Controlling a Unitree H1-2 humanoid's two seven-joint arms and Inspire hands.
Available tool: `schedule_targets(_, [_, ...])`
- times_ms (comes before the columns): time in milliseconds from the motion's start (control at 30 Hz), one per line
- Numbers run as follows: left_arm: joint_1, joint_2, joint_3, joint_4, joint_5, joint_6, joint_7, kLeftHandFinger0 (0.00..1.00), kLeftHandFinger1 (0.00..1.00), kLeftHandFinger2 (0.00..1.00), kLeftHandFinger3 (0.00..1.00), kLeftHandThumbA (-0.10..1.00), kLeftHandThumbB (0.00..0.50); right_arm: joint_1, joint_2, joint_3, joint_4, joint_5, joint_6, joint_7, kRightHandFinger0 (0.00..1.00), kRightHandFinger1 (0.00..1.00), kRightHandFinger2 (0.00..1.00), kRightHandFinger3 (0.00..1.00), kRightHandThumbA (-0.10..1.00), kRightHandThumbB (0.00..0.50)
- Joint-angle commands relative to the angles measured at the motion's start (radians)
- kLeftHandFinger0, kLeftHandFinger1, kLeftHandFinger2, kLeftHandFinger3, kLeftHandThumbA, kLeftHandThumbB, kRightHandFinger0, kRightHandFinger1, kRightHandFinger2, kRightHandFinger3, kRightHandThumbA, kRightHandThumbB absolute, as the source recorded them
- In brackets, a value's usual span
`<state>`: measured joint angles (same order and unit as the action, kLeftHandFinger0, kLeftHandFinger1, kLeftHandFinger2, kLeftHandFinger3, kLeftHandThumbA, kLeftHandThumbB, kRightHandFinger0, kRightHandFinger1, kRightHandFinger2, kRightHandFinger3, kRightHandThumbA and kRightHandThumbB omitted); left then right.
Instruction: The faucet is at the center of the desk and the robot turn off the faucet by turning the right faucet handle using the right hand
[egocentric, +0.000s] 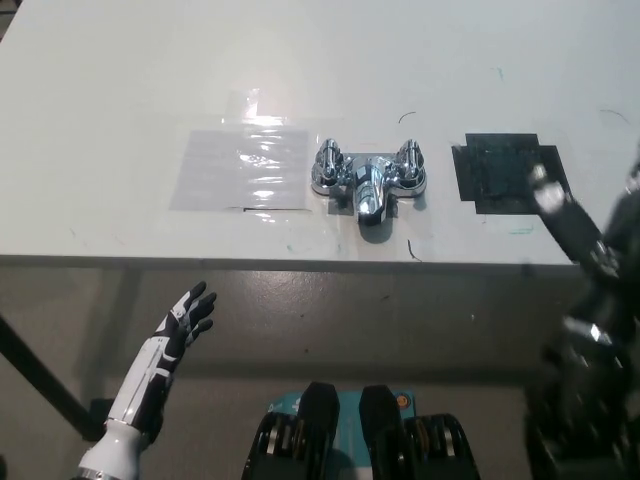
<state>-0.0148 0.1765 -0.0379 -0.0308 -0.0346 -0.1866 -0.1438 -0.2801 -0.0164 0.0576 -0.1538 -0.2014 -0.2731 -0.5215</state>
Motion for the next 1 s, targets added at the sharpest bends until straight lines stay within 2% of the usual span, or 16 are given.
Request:
schedule_targets(0, [-0.03,0.017,0.021,-0.039,0.015,-0.023,0.008,1.0,1.0,1.0,1.0,1.0,0.305,0.209,-0.143,0.136,-0.181,-0.03,-0.197,0.212,1.0,1.0,1.0,1.0,1.0,0.306])
schedule_targets(133, [-0.025,0.017,0.029,-0.042,0.006,-0.011,0.008,1.0,1.0,1.0,1.0,1.0,0.312,0.257,-0.173,0.165,-0.054,-0.016,-0.197,0.178,1.0,1.0,1.0,1.0,1.0,0.274])
schedule_targets(167, [-0.026,0.017,0.031,-0.038,0.005,-0.017,0.005,1.0,1.0,1.0,1.0,1.0,0.307,0.262,-0.176,0.17,-0.024,-0.016,-0.197,0.166,1.0,1.0,1.0,1.0,1.0,0.252])
schedule_targets(300, [-0.032,0.016,0.035,-0.03,0.01,-0.016,0.004,1.0,1.0,1.0,1.0,1.0,0.332,0.274,-0.156,0.169,0.094,0.049,-0.197,0.187,1.0,1.0,1.0,1.0,1.0,0.243])
schedule_targets(367, [-0.035,0.016,0.036,-0.025,0.009,-0.021,0.002,1.0,1.0,1.0,1.0,1.0,0.33,0.276,-0.144,0.163,0.131,0.085,-0.197,0.206,1.0,1.0,1.0,1.0,1.0,0.265])
schedule_targets(533, [-0.034,0.011,0.044,-0.033,0.013,0.005,0.008,1.0,1.0,1.0,1.0,1.0,0.361,0.276,-0.113,0.152,0.227,0.159,-0.197,0.263,1.0,1.0,1.0,1.0,1.0,0.229])
schedule_targets(633, [-0.032,0.009,0.05,-0.03,0.008,0.002,0.008,1.0,1.0,1.0,1.0,1.0,0.352,0.271,-0.099,0.147,0.266,0.155,-0.197,0.282,1.0,1.0,1.0,1.0,1.0,0.229])
schedule_targets(667, [-0.035,0.009,0.05,-0.027,0.008,-0.001,0.006,1.0,1.0,1.0,1.0,1.0,0.342,0.268,-0.095,0.144,0.28,0.152,-0.197,0.289,1.0,1.0,1.0,1.0,1.0,0.243])
schedule_targets(967, [-0.033,0.01,0.051,-0.001,-0.004,-0.019,-0.002,1.0,1.0,1.0,1.0,1.0,0.32,0.263,-0.078,0.132,0.327,0.186,-0.196,0.361,1.0,1.0,1.0,1.0,1.0,0.211])
